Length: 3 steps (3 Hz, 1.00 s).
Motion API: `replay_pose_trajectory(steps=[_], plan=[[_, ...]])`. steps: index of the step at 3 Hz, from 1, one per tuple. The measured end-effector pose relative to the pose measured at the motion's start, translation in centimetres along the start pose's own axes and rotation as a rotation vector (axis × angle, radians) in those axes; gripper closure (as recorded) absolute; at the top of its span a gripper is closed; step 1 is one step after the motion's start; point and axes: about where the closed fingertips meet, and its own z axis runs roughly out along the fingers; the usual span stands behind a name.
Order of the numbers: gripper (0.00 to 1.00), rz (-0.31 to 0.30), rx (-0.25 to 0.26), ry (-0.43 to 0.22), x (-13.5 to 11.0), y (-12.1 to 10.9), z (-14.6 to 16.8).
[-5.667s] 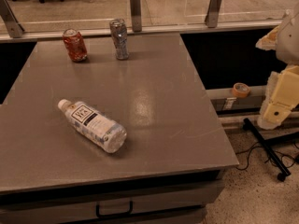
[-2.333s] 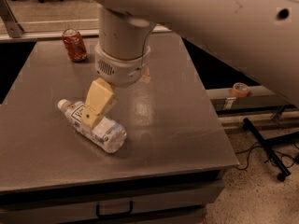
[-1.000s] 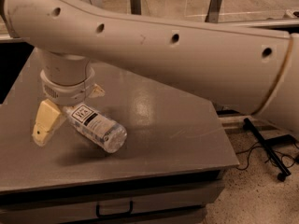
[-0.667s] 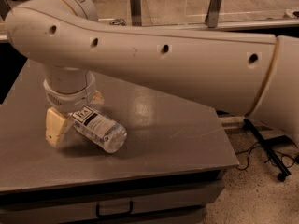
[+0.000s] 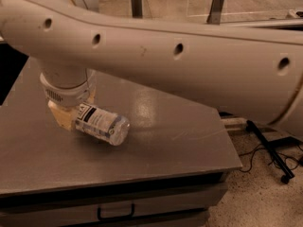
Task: Place blue plastic bottle upright
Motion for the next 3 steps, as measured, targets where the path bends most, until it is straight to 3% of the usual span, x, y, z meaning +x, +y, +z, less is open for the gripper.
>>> replay_pose_trajectory(steps=[1,2,3], plan=[[0.88,-0.057,-0.055,-0.172,-1.7,-0.7,-4.7],[1.0,-0.046,-0.157,-0.394,-3.6,-2.4,-7.0],[1.0,-0.026,-0.329,-0.632,-5.4,-4.1,-8.2]])
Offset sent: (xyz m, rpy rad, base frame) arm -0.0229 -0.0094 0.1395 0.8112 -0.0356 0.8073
